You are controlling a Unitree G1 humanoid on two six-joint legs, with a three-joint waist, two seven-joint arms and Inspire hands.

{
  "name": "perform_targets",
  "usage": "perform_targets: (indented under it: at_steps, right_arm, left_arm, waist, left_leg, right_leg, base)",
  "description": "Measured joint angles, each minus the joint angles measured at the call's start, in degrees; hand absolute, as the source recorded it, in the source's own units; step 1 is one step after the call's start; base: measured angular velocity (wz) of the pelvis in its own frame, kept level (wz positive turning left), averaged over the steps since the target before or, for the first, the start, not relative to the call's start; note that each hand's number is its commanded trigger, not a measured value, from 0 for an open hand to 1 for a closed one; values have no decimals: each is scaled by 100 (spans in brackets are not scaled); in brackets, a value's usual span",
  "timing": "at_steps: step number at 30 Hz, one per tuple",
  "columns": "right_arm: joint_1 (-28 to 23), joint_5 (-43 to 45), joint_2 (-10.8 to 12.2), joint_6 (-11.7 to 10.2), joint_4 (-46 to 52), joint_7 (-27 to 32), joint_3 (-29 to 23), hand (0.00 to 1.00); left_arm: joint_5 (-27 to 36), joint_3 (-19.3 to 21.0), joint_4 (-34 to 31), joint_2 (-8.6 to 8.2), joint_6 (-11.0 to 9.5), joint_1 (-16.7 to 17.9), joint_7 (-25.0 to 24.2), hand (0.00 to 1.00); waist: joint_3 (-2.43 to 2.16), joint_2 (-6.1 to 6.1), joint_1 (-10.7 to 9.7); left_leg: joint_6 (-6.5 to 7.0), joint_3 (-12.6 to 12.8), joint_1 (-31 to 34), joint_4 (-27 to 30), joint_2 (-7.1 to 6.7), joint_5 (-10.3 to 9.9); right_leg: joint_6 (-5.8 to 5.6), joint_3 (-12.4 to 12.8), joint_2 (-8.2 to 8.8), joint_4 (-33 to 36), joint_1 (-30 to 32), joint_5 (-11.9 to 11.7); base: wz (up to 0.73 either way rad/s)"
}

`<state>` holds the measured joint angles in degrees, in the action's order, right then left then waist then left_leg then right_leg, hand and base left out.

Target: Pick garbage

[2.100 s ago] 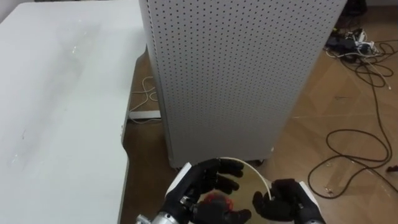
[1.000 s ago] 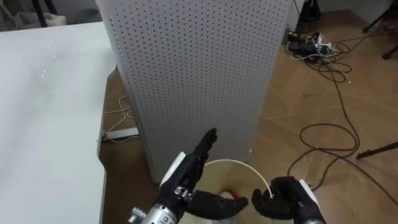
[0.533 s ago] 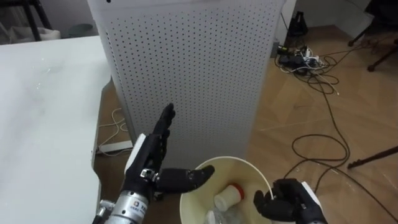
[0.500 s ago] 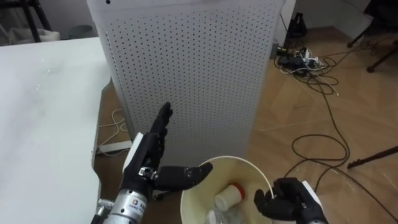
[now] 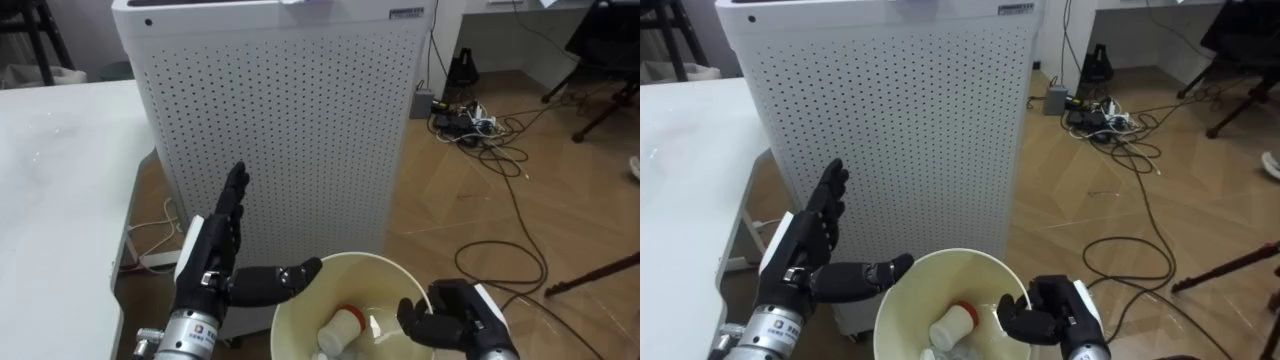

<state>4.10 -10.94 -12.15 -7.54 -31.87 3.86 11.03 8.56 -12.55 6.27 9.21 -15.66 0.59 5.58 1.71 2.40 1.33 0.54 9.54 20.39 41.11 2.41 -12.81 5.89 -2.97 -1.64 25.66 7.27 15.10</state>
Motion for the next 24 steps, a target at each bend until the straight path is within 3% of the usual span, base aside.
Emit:
perform_targets:
  at_steps: [1, 2, 3, 5, 6, 7, 8, 9, 10, 11, 12, 13, 14, 15, 16, 17, 18, 20, 22, 24]
  right_arm:
    - [-4, 0, -44, 0, 0, 22, 3, 100]
    - [-29, 2, -54, 1, 2, 35, 16, 100]
    - [-76, -4, -60, 1, 2, 22, 55, 100]
    - [-167, -24, -66, 1, 19, -75, 145, 100]
    - [-277, -24, -72, 3, 106, -115, 146, 100]
    - [-330, -21, -67, 3, 132, -130, 149, 100]
    - [-371, -21, -80, 15, 134, -160, 151, 100]
    - [-368, -22, -115, 22, 138, -160, 144, 100]
    - [-368, -21, -142, 22, 149, -152, 137, 100]
    - [-353, -23, -172, 22, 160, -136, 124, 100]
    - [-339, -15, -154, 21, 167, -92, 121, 100]
    - [-338, -15, -156, 19, 175, -76, 120, 100]
    - [-330, -33, -172, 19, 190, -26, 118, 100]
    - [-323, -48, -166, 19, 218, 41, 119, 100]
    - [-323, -48, -168, 15, 241, 67, 119, 100]
    - [-324, -46, -175, 15, 246, 150, 107, 100]
    - [-331, -46, -198, 15, 245, 254, 104, 100]
    - [-274, -25, -197, 15, 247, 327, 98, 100]
    - [-272, -23, -253, 14, 258, 293, 114, 100]
    - [-297, -1, -262, 12, 258, 172, 316, 100]
  left_arm:
    - [-1, 5, 0, 8, -2, 1, 1, 0]
    - [-2, 16, -1, 28, -3, 6, -3, 0]
    - [-19, 29, 0, 37, -13, 19, -3, 0]
    - [-27, 64, -1, 37, -49, 51, 0, 0]
    - [-27, 65, -2, 43, -68, 48, -1, 0]
    - [-20, 65, -1, 53, -69, 53, 1, 0]
    - [-22, 64, -1, 62, -69, 60, 3, 0]
    - [-21, 63, -2, 63, -70, 64, 4, 0]
    - [-14, 59, -2, 63, -71, 68, 2, 0]
    - [2, 66, -2, 71, -74, 69, 4, 0]
    - [-4, 88, -2, 85, -86, 48, 6, 0]
    - [-1, 91, -2, 84, -90, 26, 6, 0]
    - [-1, 78, -6, 79, -106, -30, 1, 0]
    - [5, 65, -12, 75, -152, -86, 8, 0]
    - [6, 23, -29, 79, -224, -65, 12, 0]
    - [-43, -165, -111, 116, -487, 197, 8, 0]
    - [-164, -326, -159, 131, -662, 345, -7, 0]
    - [-280, -385, -193, 170, -744, 392, 67, 0]
    - [-252, -264, -245, 224, -763, 423, 285, 0]
    - [-224, -69, -240, 237, -706, 403, 470, 0]
  waist:
    - [-5, -9, 49]
    - [-28, -45, 123]
    - [-54, -88, 222]
    - [-90, -124, 329]
    - [-129, -117, 349]
    - [-151, -73, 352]
    - [-175, -11, 344]
    - [-163, 49, 358]
    - [-162, 64, 377]
    - [-150, 85, 406]
    - [-135, 132, 400]
    - [-123, 151, 372]
    - [-105, 181, 367]
    - [-86, 214, 355]
    - [-74, 232, 352]
    - [-68, 229, 371]
    - [-55, 205, 408]
    - [-45, 184, 420]
    - [15, 66, 453]
    - [41, -32, 367]
  left_leg:
    - [-73, -6, 93, -393, -107, 78]
    - [-116, -26, 212, -1204, -244, 326]
    - [-98, -88, 240, -1984, -297, 591]
    - [-123, -232, 197, -2776, -306, 809]
    - [-29, -346, 196, -2896, -307, 1024]
    - [29, -313, 190, -2795, -322, 1230]
    - [184, -207, 159, -2611, -341, 1487]
    - [279, -77, 123, -2396, -389, 1549]
    - [343, -16, 121, -2259, -417, 1535]
    - [563, 149, 129, -1914, -436, 1409]
    - [661, 221, 150, -1577, -538, 1064]
    - [686, 238, 151, -1439, -599, 912]
    - [734, 313, 148, -1196, -680, 629]
    - [830, 412, 130, -972, -739, 384]
    - [851, 430, 107, -868, -779, 267]
    - [894, 426, 33, -728, -819, 74]
    - [921, 420, -83, -674, -802, -71]
    - [937, 312, -206, -730, -779, -172]
    - [911, 152, -270, -766, -699, -212]
    - [873, 71, -412, -899, -616, -222]
  right_leg:
    - [16, 86, -22, -1, -5, 13]
    - [100, 196, -84, 5, -43, 33]
    - [101, 246, -153, 26, -135, 117]
    - [116, 272, -237, 177, -299, 348]
    - [119, 282, -265, 335, -353, 594]
    - [100, 318, -246, 411, -399, 726]
    - [43, 349, -194, 442, -538, 919]
    - [-50, 336, -61, 439, -681, 1075]
    - [-99, 291, 28, 439, -744, 1142]
    - [-209, 212, 206, 442, -870, 1282]
    - [-353, 40, 413, 516, -986, 1418]
    - [-448, -67, 515, 635, -1023, 1477]
    - [-575, -259, 743, 1242, -897, 1515]
    - [-792, -422, 978, 2080, -625, 1388]
    - [-865, -464, 1090, 2493, -487, 1242]
    - [-927, -503, 1240, 3119, -282, 803]
    - [-940, -526, 1284, 3546, -94, 257]
    - [-965, -611, 1330, 3953, 142, -113]
    - [-932, -744, 1365, 3999, 499, 88]
    - [-895, -717, 1346, 3311, 887, 355]
  base:
    - [-17]
    - [-29]
    - [-37]
    - [-40]
    - [-26]
    - [-8]
    - [-12]
    - [-17]
    - [-39]
    - [-37]
    - [-28]
    - [-7]
    - [0]
    - [0]
    - [13]
    - [28]
    - [42]
    - [50]
    - [26]
    - [4]
